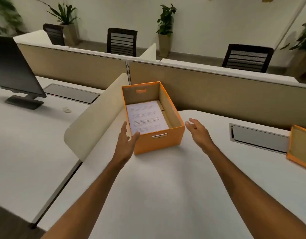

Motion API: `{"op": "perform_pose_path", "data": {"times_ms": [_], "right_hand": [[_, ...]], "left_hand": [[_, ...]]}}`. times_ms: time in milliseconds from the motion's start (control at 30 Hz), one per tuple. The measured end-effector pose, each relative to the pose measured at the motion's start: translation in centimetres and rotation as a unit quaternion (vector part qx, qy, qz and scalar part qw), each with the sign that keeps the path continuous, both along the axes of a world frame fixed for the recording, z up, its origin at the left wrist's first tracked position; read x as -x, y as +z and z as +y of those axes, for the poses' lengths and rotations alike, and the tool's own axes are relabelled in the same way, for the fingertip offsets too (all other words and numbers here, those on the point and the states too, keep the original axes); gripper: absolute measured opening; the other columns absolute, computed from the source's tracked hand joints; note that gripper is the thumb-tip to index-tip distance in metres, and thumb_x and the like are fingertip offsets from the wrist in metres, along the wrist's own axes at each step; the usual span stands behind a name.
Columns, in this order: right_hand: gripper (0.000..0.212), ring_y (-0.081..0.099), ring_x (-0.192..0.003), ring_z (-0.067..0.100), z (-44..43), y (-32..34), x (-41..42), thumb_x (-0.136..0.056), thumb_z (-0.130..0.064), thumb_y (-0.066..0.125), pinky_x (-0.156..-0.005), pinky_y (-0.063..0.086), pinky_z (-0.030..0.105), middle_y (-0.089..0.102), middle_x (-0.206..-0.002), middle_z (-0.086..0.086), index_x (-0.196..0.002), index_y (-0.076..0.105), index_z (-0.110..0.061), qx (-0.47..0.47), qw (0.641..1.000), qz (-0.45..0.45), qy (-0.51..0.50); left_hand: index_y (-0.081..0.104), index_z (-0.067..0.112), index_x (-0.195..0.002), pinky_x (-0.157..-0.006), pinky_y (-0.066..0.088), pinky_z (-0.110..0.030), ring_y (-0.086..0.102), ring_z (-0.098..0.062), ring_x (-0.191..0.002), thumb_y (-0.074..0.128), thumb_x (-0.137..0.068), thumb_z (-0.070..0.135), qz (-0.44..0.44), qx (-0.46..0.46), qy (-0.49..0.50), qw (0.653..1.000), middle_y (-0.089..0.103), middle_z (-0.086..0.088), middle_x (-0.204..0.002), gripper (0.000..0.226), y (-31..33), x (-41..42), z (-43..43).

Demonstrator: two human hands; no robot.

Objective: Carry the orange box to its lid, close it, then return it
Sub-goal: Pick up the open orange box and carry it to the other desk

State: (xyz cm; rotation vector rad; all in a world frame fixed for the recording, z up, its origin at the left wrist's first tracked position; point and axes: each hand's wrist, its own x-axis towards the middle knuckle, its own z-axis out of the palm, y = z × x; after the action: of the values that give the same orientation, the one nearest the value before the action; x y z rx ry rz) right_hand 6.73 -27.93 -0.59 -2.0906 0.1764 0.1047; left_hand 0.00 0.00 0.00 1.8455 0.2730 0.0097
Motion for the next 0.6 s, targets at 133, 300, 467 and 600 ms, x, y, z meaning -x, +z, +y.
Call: {"op": "perform_pose_path", "data": {"times_ms": [133,300,467,600], "right_hand": [[0.056,0.039,-0.139,0.027,0.2,-1.5,-3.8,-0.100,-0.052,0.038,-0.106,0.037,0.045,0.038,-0.155,0.002,-0.149,0.036,-0.026,-0.098,0.993,0.071,-0.015],[0.051,0.044,-0.132,0.030,0.3,-3.2,-6.4,-0.099,-0.054,0.036,-0.097,0.041,0.050,0.044,-0.149,0.000,-0.146,0.039,-0.033,-0.157,0.979,0.129,-0.010],[0.038,0.059,-0.114,0.027,0.3,-3.8,-6.4,-0.100,-0.051,0.037,-0.090,0.052,0.049,0.061,-0.127,0.002,-0.127,0.055,-0.032,-0.203,0.969,0.139,0.026],[0.041,0.060,-0.114,0.027,-0.1,-3.8,-5.6,-0.100,-0.050,0.038,-0.089,0.053,0.051,0.064,-0.122,0.003,-0.130,0.058,-0.030,-0.202,0.971,0.129,0.024]], "left_hand": [[0.006,0.032,-0.157,-0.115,0.028,-0.040,0.027,-0.022,-0.148,0.052,-0.096,0.047,0.059,0.065,0.002,0.996,0.016,0.001,-0.165,0.078,-1.6,-2.0,-0.4],[0.026,0.044,-0.151,-0.119,0.023,-0.044,0.030,-0.009,-0.145,0.039,-0.085,0.077,0.100,0.086,0.005,0.991,0.032,0.017,-0.158,0.074,-4.7,-4.1,0.5],[0.050,0.058,-0.129,-0.102,0.038,-0.033,0.053,0.000,-0.121,0.037,-0.096,0.062,0.109,0.155,-0.004,0.982,0.059,0.026,-0.130,0.036,-3.7,-4.1,0.1],[0.046,0.050,-0.140,-0.109,0.038,-0.038,0.055,-0.007,-0.125,0.041,-0.098,0.054,0.113,0.166,-0.011,0.980,0.061,0.021,-0.133,0.042,-3.6,-3.6,0.9]]}}
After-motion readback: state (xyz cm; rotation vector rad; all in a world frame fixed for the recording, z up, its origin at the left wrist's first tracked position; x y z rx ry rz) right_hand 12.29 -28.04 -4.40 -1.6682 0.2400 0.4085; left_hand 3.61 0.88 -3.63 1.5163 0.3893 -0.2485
